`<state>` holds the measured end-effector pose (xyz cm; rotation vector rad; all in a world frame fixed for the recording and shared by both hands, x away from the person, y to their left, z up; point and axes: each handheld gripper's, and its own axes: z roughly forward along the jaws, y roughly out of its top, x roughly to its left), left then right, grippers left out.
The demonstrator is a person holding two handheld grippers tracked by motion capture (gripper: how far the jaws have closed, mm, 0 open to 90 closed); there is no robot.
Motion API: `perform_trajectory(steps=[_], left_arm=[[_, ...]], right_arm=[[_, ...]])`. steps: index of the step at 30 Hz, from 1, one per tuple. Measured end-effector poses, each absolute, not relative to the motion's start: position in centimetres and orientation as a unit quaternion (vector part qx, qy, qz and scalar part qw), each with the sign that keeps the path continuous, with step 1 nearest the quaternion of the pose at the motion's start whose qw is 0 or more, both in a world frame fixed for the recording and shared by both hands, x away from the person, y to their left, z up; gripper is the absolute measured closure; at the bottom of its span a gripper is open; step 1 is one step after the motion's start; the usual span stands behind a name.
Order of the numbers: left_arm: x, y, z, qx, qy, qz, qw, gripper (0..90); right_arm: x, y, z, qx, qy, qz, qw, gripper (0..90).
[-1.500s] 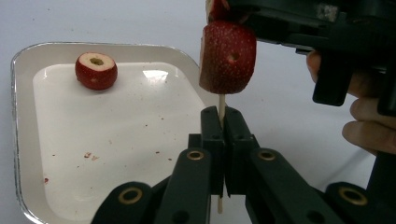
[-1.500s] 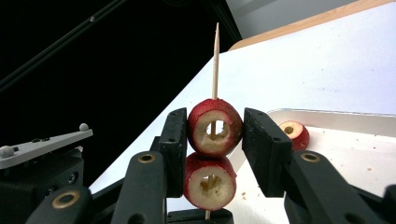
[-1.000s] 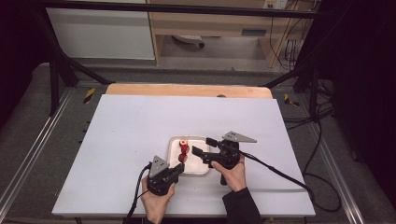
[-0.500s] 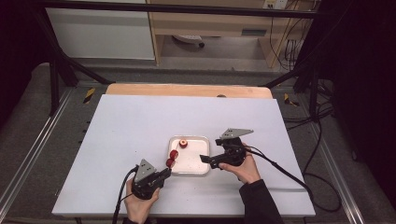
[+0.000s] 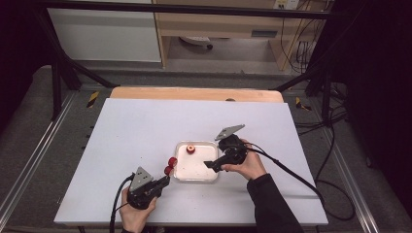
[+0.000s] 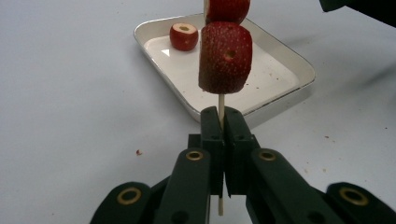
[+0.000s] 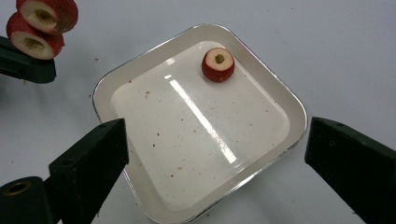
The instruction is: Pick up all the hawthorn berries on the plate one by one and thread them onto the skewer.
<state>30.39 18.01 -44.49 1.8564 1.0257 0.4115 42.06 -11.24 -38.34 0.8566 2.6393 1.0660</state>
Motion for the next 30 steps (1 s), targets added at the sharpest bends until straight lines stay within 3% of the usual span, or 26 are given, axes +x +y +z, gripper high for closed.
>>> perform_trajectory(steps=[21, 30], left_arm=[[30.5, 19.2, -44.8, 0.759, 0.420, 0.164, 0.469, 88.1], [30.5, 19.4, -44.8, 0.762, 0.420, 0.167, 0.464, 88.2]], right_arm=[[45.0, -7.4, -38.1, 0.257, 0.911, 0.312, 0.080, 8.8], [46.8, -5.3, -38.6, 0.244, 0.922, 0.293, 0.065, 15.2]])
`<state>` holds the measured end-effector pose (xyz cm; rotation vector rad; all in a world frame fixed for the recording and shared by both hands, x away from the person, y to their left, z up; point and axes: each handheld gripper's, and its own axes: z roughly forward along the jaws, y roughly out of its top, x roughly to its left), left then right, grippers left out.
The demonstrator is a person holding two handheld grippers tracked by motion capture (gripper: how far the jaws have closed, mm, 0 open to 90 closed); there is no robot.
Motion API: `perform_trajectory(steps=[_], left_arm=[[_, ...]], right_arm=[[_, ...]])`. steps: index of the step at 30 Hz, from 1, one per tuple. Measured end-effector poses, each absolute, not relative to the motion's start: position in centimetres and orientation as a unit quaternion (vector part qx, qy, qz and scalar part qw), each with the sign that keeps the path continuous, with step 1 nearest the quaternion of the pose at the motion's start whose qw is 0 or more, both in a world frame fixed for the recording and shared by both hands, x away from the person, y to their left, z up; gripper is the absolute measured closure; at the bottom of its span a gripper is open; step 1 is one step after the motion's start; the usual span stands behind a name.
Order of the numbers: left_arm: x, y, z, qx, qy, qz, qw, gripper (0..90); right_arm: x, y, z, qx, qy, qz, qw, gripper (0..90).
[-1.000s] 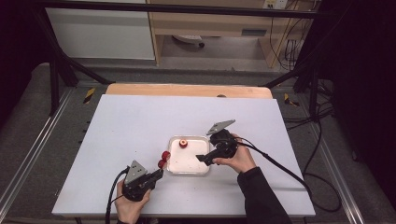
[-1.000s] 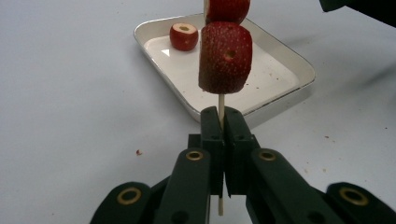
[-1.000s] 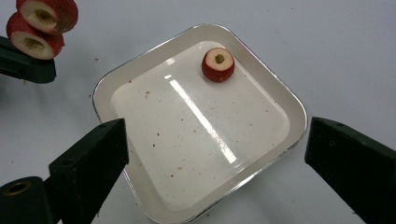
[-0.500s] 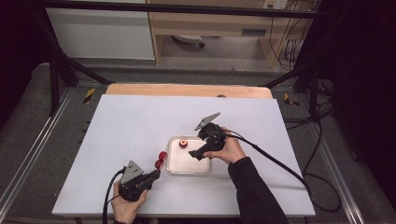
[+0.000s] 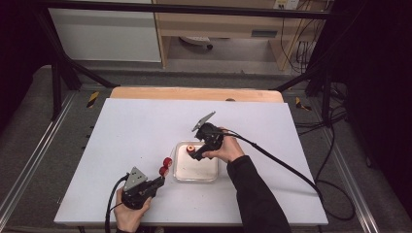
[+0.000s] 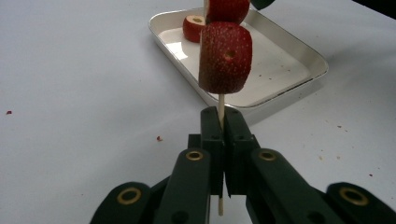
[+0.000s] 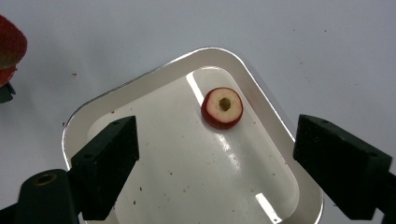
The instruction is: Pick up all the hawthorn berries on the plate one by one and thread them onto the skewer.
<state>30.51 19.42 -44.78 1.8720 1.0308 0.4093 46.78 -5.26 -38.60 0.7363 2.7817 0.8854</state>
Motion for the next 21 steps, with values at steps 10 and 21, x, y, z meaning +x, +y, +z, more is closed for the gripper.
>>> perform_trajectory(steps=[10, 21], left_arm=[[30.5, 19.6, -44.9, 0.763, 0.420, 0.166, 0.462, 88.1], [30.6, 19.6, -44.9, 0.765, 0.418, 0.164, 0.462, 88.2]], right_arm=[[48.6, -3.8, -40.0, 0.230, 0.932, 0.276, 0.053, 28.8], [49.8, -2.7, -41.0, 0.224, 0.938, 0.260, 0.037, 43.9]])
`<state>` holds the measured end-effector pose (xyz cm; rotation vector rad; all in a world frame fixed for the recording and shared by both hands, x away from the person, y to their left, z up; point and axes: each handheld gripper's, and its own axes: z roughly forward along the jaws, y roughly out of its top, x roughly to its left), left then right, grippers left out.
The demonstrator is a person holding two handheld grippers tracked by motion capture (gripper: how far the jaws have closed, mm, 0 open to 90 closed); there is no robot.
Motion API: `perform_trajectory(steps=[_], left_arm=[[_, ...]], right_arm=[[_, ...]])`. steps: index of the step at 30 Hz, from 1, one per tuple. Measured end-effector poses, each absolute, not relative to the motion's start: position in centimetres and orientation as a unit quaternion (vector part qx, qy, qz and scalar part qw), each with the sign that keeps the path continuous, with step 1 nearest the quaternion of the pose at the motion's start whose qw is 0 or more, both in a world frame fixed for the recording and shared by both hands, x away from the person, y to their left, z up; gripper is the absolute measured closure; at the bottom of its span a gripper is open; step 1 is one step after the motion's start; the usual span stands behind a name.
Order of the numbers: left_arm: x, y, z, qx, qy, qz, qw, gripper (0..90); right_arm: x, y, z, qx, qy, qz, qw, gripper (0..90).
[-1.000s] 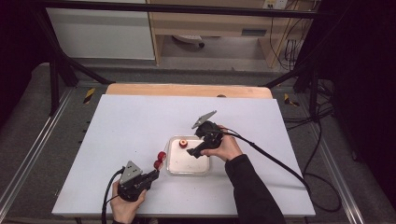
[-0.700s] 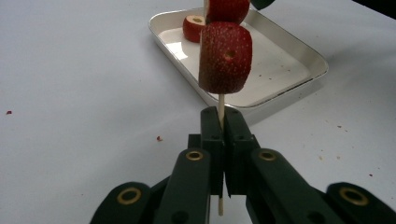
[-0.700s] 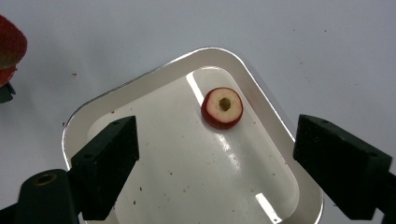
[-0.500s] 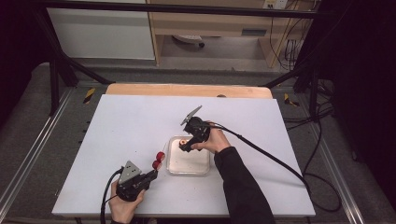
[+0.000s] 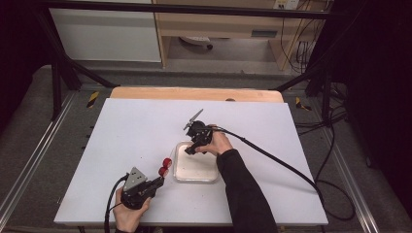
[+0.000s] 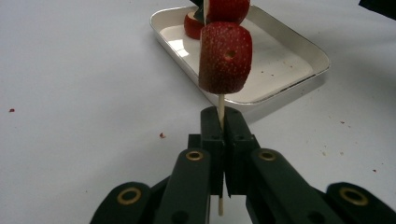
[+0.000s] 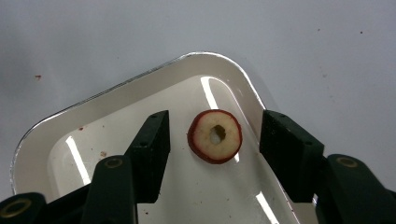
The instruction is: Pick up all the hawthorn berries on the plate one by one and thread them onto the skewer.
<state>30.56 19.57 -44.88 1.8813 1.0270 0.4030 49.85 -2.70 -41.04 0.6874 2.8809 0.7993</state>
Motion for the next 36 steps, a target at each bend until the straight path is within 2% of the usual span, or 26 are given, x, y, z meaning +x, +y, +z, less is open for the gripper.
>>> perform_trajectory(steps=[20, 24, 36], left_arm=[[30.6, 19.7, -45.0, 0.767, 0.417, 0.161, 0.460, 88.2], [30.6, 19.7, -45.0, 0.767, 0.417, 0.162, 0.460, 88.2], [30.3, 19.1, -44.8, 0.762, 0.416, 0.159, 0.469, 88.1]], right_arm=[[50.4, -2.2, -41.8, 0.201, 0.952, 0.230, 0.026, 59.1], [50.3, -2.1, -41.8, 0.201, 0.952, 0.228, 0.026, 59.4], [48.3, -3.7, -38.4, 0.265, 0.914, 0.306, 0.021, 59.6]])
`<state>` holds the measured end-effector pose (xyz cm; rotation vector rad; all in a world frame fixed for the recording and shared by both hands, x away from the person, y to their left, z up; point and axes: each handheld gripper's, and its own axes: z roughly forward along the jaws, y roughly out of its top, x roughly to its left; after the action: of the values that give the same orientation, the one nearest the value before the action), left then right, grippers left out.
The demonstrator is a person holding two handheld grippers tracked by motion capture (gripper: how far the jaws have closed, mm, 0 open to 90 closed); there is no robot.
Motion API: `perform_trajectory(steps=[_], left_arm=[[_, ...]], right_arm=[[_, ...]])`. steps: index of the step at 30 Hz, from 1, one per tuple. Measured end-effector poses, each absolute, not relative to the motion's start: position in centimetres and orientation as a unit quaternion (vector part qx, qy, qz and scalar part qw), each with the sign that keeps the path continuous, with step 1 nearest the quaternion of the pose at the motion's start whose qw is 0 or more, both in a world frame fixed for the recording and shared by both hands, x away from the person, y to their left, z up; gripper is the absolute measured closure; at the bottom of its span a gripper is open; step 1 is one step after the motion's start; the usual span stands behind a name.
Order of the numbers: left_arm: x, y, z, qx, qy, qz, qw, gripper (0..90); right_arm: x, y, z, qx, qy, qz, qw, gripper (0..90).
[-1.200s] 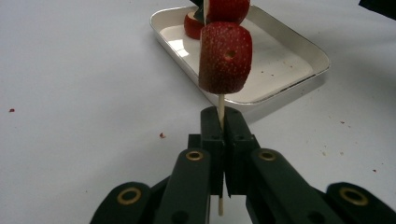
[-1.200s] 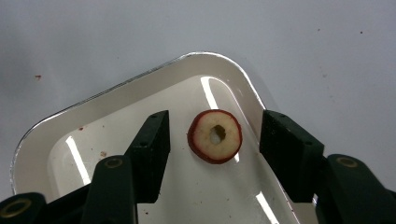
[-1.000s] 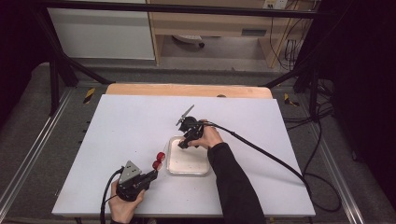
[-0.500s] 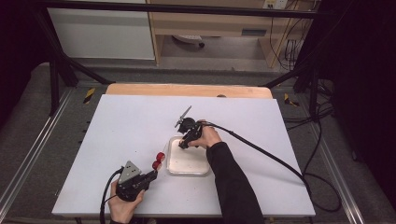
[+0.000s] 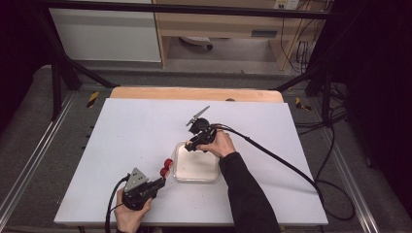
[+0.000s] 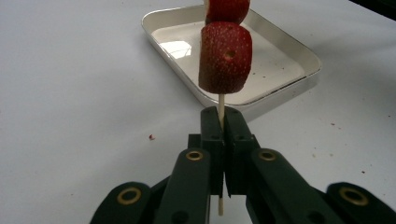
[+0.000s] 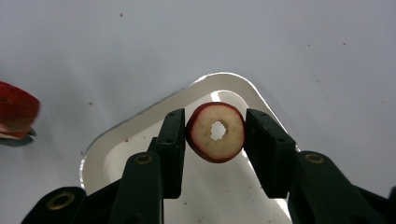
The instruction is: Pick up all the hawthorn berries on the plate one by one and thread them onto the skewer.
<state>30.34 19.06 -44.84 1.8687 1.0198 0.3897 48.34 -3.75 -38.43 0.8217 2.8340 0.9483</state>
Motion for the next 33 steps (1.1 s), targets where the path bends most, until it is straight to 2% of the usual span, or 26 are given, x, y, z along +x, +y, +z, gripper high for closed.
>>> perform_trajectory(steps=[9, 17, 33], left_arm=[[29.9, 17.0, -44.6, 0.757, 0.410, 0.153, 0.485, 88.2], [29.4, 13.7, -44.5, 0.747, 0.418, 0.143, 0.498, 88.1], [28.5, 9.8, -45.4, 0.715, 0.454, 0.143, 0.512, 88.1]], right_arm=[[45.3, -8.0, -37.0, 0.360, 0.829, 0.429, 0.006, 59.8], [42.5, -11.3, -37.9, 0.417, 0.719, 0.555, -0.014, 59.7], [39.4, -12.7, -40.5, 0.459, 0.601, 0.654, -0.013, 59.8]])
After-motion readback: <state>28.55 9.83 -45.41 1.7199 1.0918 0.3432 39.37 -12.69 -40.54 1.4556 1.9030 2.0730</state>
